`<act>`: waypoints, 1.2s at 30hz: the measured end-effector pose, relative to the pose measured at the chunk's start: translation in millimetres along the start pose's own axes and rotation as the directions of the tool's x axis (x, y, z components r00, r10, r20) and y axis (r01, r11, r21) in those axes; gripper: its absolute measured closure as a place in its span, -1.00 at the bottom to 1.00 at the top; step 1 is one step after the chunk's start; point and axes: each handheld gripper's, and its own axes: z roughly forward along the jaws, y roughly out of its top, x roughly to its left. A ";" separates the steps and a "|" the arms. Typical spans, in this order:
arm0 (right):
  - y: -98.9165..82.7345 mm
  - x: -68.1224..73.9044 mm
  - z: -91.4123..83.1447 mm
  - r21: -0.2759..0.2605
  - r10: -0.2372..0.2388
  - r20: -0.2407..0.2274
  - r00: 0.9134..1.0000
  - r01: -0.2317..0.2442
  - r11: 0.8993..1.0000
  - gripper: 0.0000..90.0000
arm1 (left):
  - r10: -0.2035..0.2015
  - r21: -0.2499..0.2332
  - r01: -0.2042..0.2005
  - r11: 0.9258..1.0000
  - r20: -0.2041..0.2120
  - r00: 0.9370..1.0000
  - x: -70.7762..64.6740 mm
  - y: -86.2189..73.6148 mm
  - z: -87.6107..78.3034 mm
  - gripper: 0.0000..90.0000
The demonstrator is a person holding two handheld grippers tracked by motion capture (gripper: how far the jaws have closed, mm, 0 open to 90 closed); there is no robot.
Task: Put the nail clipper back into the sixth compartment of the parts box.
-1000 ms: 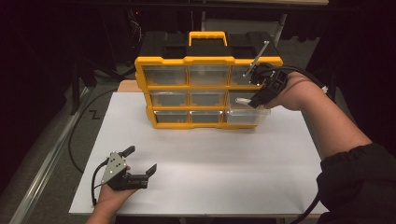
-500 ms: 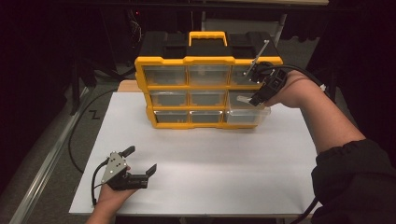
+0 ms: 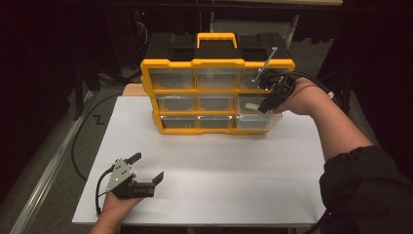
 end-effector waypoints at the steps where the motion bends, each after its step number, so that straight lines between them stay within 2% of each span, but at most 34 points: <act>1: -0.3 -0.7 1.3 -0.009 -0.001 -0.005 1.000 0.001 1.000 0.76 | 0.000 0.000 0.000 1.000 0.000 1.000 0.1 -0.1 0.0 -0.99; 14: -0.5 -2.1 5.9 -0.004 0.002 -0.012 1.000 -0.003 1.000 0.76 | -0.002 -0.002 0.002 1.000 0.001 1.000 0.2 -0.5 0.4 -0.99; 16: -1.0 -2.7 4.9 -0.019 -0.013 -0.012 1.000 0.012 1.000 0.68 | -0.003 -0.002 0.003 1.000 0.002 1.000 0.5 -0.6 0.3 -0.99; 17: -1.3 -2.9 2.8 -0.028 -0.005 -0.014 1.000 0.005 1.000 0.47 | -0.003 -0.001 0.003 1.000 0.002 1.000 0.6 -0.6 0.3 -0.99; 20: -2.4 -3.5 -4.1 -0.059 0.017 -0.007 1.000 -0.017 0.998 0.23 | -0.002 0.003 0.002 1.000 0.003 1.000 0.8 -0.9 0.6 -0.99; 25: -4.7 -1.7 -14.1 -0.060 0.018 0.006 1.000 -0.017 0.998 0.16 | -0.002 0.003 0.002 1.000 0.004 1.000 0.5 -1.0 1.2 -0.99; 28: -7.4 1.6 -17.6 -0.058 0.017 -0.007 1.000 -0.017 0.998 0.15 | -0.004 0.004 0.004 1.000 0.005 1.000 0.4 -1.0 1.4 -0.99; 36: -21.8 13.3 -18.7 -0.037 0.022 -0.005 1.000 -0.022 0.999 0.13 | -0.008 0.010 0.008 1.000 0.006 1.000 0.5 -1.9 1.9 -0.99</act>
